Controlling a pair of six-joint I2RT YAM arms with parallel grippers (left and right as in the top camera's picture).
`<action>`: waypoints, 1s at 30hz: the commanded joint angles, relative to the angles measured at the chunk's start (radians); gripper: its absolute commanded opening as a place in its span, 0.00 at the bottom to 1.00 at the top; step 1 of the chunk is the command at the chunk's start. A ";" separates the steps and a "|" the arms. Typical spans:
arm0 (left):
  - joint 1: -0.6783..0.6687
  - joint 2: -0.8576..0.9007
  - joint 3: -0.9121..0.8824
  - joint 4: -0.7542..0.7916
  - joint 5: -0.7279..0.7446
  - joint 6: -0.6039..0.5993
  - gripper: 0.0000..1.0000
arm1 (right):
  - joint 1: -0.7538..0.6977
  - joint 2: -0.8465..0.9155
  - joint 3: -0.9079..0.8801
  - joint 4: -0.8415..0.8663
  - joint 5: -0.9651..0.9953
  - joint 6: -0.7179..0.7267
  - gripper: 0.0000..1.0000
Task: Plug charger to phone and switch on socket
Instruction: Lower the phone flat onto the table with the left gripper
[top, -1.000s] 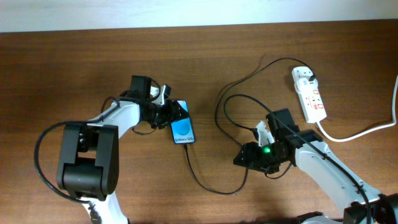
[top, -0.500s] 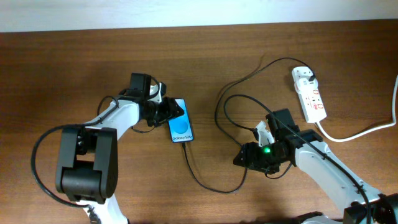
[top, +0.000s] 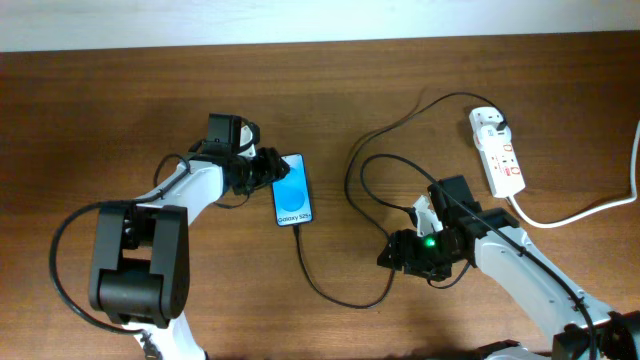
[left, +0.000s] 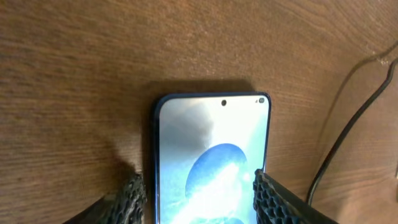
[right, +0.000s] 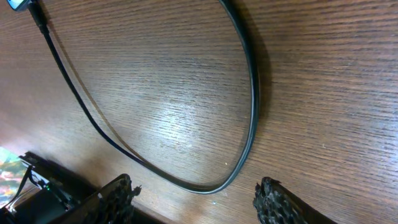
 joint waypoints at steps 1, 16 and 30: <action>0.013 0.101 -0.065 -0.014 -0.174 -0.009 0.65 | -0.003 -0.004 -0.006 -0.001 0.020 -0.011 0.66; -0.061 0.101 -0.065 0.148 -0.093 -0.009 0.69 | -0.003 -0.004 -0.006 -0.001 0.053 -0.011 0.71; -0.072 0.101 -0.065 0.200 -0.006 -0.010 0.69 | -0.003 -0.004 -0.006 0.000 0.054 -0.011 0.72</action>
